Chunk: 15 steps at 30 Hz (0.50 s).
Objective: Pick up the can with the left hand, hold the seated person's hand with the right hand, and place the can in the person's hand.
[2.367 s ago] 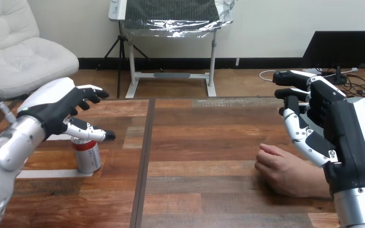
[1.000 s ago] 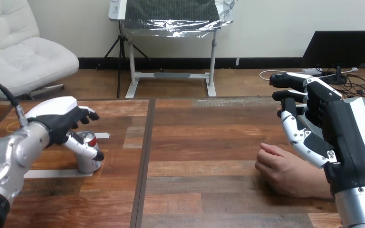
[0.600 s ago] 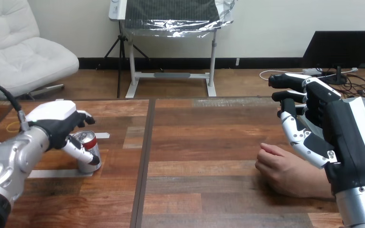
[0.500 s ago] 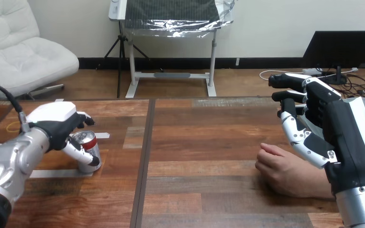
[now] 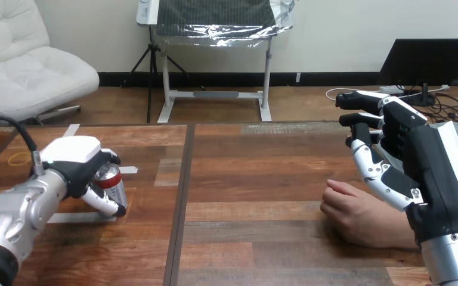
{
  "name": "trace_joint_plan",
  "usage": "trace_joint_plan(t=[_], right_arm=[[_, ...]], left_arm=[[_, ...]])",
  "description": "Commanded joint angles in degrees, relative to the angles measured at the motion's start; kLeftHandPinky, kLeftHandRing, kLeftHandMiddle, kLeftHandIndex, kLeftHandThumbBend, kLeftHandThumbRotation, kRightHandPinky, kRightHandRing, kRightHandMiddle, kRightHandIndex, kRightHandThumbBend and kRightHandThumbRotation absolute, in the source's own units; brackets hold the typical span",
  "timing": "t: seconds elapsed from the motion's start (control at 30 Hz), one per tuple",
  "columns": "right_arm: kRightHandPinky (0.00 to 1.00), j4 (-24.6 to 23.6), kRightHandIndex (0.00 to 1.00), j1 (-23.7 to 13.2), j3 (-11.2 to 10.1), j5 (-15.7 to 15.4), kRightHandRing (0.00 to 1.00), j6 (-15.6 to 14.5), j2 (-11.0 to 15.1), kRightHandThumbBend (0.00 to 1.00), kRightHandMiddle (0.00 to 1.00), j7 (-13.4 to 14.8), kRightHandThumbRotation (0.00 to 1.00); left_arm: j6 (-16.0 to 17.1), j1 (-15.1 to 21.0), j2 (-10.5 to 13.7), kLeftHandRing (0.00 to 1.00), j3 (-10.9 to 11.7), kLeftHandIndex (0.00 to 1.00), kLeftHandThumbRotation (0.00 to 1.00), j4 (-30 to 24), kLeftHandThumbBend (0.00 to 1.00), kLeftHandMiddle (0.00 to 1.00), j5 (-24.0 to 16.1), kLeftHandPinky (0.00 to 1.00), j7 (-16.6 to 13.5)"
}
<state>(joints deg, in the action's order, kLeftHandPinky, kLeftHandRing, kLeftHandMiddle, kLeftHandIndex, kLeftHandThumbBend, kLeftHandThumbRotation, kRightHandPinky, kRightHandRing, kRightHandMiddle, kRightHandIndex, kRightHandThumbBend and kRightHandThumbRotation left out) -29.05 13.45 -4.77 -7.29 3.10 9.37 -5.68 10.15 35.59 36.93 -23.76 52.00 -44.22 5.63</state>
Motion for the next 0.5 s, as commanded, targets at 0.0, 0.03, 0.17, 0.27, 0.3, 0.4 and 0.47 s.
trace_joint_plan(t=[0.0, 0.03, 0.17, 0.27, 0.3, 0.4, 0.47], right_arm=[[0.59, -2.94, 0.7, -3.82, -1.12, 0.9, 0.72, 0.08, 1.16, 0.07, 0.77, -0.26, 0.0], [0.59, -2.95, 0.7, -3.83, -1.14, 0.93, 0.72, 0.07, 1.18, 0.07, 0.77, -0.28, 0.0], [0.59, -2.88, 0.7, -3.88, -1.26, 0.96, 0.72, 0.17, 1.32, 0.07, 0.77, -0.34, 0.0], [0.59, -2.87, 0.7, -3.91, -1.35, 0.79, 0.72, 0.2, 1.52, 0.07, 0.77, -0.38, 0.0], [0.59, -2.84, 0.7, -3.94, -1.37, 0.72, 0.72, 0.29, 1.58, 0.07, 0.76, -0.39, 0.0], [0.59, -2.72, 0.7, -4.0, -1.4, 0.68, 0.72, 0.54, 1.69, 0.06, 0.76, -0.48, 0.0], [0.59, -2.61, 0.7, -4.03, -1.43, 0.69, 0.72, 0.69, 1.8, 0.06, 0.76, -0.57, 0.0]], left_arm=[[0.14, 5.56, -0.74, 0.78, -0.86, 0.84, 0.34, 0.72, 0.81, 0.82, -0.84, 0.74, -1.97], [0.15, 5.59, -0.76, 0.78, -0.92, 0.84, 0.34, 0.8, 0.81, 0.82, -0.84, 0.74, -2.0], [-0.09, 5.78, -1.14, 0.79, -1.15, 0.84, 0.33, 1.68, 0.8, 0.82, -0.88, 0.73, -2.48], [-0.4, 5.95, -1.54, 0.79, -1.31, 0.84, 0.33, 2.44, 0.79, 0.83, -0.83, 0.72, -3.01], [-0.49, 5.97, -1.67, 0.8, -1.28, 0.84, 0.33, 2.63, 0.79, 0.83, -0.77, 0.72, -3.18], [-0.56, 6.0, -1.88, 0.8, -1.22, 0.84, 0.32, 2.99, 0.78, 0.83, -0.58, 0.72, -3.69], [-0.6, 5.93, -2.12, 0.8, -1.05, 0.83, 0.32, 3.31, 0.78, 0.83, -0.33, 0.71, -4.25]])
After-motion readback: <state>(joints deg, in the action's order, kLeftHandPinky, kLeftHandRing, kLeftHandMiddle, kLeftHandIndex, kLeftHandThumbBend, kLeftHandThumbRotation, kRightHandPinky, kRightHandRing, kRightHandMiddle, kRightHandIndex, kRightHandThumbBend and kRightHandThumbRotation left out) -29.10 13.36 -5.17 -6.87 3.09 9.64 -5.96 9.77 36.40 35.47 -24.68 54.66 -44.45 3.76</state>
